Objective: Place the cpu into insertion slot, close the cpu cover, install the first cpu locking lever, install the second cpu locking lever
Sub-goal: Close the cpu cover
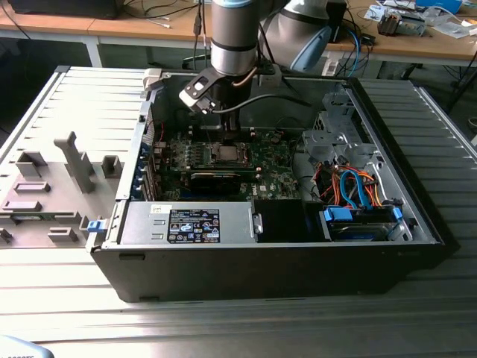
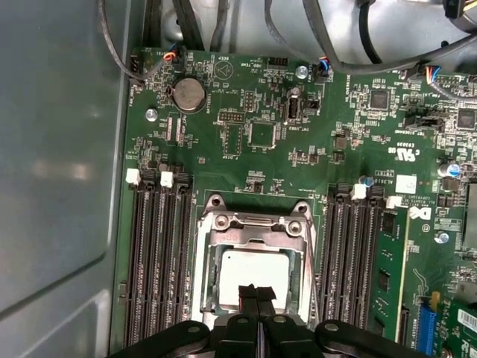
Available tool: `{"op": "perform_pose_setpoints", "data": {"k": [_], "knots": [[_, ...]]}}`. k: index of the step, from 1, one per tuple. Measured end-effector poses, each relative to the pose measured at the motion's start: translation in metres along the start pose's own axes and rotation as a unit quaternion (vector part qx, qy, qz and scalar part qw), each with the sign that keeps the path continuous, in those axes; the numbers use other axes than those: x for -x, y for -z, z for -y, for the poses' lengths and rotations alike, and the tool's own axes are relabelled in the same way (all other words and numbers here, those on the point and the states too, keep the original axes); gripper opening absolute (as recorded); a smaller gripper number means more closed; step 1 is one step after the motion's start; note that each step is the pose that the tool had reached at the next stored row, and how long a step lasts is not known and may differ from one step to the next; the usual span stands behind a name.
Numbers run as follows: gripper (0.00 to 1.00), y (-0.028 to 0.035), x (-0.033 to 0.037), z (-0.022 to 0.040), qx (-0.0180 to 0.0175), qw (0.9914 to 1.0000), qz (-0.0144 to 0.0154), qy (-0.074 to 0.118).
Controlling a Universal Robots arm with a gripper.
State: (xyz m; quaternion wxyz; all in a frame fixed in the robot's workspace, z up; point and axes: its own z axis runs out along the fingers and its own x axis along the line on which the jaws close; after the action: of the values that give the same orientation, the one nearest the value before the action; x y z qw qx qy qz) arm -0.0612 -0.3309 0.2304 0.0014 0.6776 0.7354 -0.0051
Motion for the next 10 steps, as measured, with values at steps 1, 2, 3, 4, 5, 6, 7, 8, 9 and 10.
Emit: {"op": "perform_pose_setpoints", "data": {"k": [1,2,3,4,5,6,7,8,9,10], "knots": [[0.11,-0.0006,-0.0003,0.0003,0.0,1.0,0.0,0.0],[0.11,-0.0014,-0.0007,0.0006,0.0,1.0,0.0,0.0],[0.11,-0.0023,-0.0011,0.0011,0.0,1.0,0.0,0.0],[0.11,-0.003,-0.0014,0.0016,0.0,1.0,0.0,0.0],[0.11,-0.004,-0.0018,0.0024,0.0,1.0,0.0,0.0],[0.11,-0.0047,-0.0021,0.0029,0.0,1.0,0.0,0.0],[0.11,-0.0058,-0.0025,0.0044,0.0,1.0,0.0,0.0],[0.11,-0.0066,-0.0028,0.0056,0.0,1.0,0.0,0.0],[0.11,-0.0079,-0.0029,0.0067,0.0,1.0,0.0,0.0],[0.11,-0.0094,-0.003,0.0076,0.0,1.0,0.0,0.0]]}}
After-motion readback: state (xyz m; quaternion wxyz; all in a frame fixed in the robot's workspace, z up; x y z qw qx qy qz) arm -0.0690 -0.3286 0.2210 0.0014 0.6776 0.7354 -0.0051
